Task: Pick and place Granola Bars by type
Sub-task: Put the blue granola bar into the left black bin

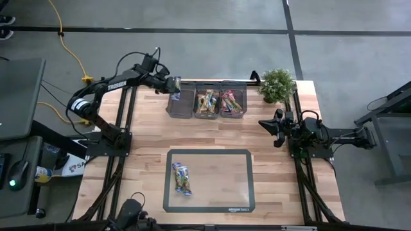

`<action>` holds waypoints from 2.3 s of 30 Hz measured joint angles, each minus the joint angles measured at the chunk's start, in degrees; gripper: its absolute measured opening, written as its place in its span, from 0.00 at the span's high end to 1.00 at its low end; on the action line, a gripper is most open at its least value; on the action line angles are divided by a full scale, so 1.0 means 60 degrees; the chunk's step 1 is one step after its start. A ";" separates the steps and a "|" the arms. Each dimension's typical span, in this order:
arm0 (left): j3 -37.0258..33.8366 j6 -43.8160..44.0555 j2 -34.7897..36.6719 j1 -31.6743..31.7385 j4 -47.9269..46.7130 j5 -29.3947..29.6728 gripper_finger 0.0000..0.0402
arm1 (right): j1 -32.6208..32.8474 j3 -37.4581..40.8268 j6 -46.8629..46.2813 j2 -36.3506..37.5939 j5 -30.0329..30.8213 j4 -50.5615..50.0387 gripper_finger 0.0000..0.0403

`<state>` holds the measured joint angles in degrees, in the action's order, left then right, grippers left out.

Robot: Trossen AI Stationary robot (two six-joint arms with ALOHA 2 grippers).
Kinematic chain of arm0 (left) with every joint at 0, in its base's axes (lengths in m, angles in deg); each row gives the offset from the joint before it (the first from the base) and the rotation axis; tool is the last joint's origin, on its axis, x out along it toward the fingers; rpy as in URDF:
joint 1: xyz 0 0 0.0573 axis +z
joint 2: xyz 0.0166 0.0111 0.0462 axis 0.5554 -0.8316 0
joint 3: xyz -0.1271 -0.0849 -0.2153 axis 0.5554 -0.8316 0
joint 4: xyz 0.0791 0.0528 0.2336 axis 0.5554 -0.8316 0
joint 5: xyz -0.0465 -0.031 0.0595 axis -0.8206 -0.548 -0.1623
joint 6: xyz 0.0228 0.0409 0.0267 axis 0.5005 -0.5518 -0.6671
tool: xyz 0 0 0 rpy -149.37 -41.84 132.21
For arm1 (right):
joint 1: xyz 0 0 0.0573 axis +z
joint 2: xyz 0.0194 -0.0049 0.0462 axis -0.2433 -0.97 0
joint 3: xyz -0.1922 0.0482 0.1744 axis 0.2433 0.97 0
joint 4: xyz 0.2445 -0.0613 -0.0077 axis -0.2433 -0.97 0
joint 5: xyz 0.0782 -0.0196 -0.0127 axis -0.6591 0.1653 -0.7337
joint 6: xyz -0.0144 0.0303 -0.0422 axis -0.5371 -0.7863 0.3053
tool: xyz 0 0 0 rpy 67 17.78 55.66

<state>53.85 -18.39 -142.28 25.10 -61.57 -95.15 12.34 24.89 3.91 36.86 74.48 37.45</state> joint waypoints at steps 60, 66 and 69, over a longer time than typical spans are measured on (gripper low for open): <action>0.0399 0.1175 -0.1419 -0.2615 0.0510 0.3309 0.52 | 0.0000 -0.0007 0.0001 0.0004 0.0004 -0.0003 1.00; 0.1056 0.1231 -0.1403 -0.2548 0.0255 0.2728 0.51 | 0.0000 -0.0007 0.0001 0.0004 0.0004 -0.0003 1.00; 0.1813 0.0847 -0.1249 -0.2552 -0.0577 0.2690 0.51 | 0.0000 -0.0007 -0.0002 0.0004 0.0003 -0.0003 1.00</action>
<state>64.73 -13.31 -149.77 9.79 -65.03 -79.01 12.34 24.85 3.90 36.88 74.49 37.43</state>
